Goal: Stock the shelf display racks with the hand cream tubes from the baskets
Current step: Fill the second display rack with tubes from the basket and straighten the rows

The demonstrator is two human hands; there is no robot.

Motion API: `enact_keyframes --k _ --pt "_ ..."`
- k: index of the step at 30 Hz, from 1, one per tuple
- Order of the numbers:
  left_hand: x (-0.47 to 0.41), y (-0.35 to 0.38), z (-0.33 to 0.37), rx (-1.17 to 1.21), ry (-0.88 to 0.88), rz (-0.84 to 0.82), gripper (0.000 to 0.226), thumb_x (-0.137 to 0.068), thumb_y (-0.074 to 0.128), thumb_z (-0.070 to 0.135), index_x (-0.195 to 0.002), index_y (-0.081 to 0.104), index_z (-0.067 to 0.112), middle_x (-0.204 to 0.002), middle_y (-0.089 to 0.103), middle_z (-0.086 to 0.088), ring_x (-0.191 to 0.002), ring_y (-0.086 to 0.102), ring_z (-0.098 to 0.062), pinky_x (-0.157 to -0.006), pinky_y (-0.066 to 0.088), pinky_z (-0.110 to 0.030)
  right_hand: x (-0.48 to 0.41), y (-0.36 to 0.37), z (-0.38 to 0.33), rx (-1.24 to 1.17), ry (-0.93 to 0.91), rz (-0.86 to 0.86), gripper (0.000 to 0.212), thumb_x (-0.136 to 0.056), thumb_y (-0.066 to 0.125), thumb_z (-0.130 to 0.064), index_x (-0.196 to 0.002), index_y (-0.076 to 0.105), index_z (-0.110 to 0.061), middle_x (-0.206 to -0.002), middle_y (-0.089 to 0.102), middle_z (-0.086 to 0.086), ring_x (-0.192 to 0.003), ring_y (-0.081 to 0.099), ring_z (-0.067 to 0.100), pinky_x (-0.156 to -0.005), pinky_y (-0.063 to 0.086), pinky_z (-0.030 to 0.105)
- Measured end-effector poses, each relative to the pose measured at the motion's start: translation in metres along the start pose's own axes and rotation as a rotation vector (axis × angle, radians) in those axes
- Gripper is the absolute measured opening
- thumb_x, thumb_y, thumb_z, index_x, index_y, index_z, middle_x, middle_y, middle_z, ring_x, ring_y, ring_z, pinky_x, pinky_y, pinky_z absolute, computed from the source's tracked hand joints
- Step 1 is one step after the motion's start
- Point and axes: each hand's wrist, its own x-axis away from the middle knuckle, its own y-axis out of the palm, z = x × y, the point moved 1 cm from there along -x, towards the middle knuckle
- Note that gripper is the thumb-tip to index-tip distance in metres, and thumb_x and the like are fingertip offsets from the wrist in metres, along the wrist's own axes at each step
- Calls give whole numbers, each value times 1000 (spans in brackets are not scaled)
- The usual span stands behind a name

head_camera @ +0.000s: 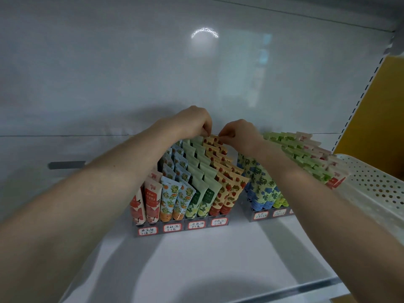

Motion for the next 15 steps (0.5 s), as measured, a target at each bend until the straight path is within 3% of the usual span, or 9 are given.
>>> enact_keyframes --k 15 --pt "1 6 4 -49 -43 37 23 -92 50 -1 -105 68 5 -114 64 -12 -102 60 -25 -88 46 -30 1 1 -3 52 -2 1 21 -92 56 -15 -106 67 -5 -111 66 12 -102 60 26 -89 49 36"
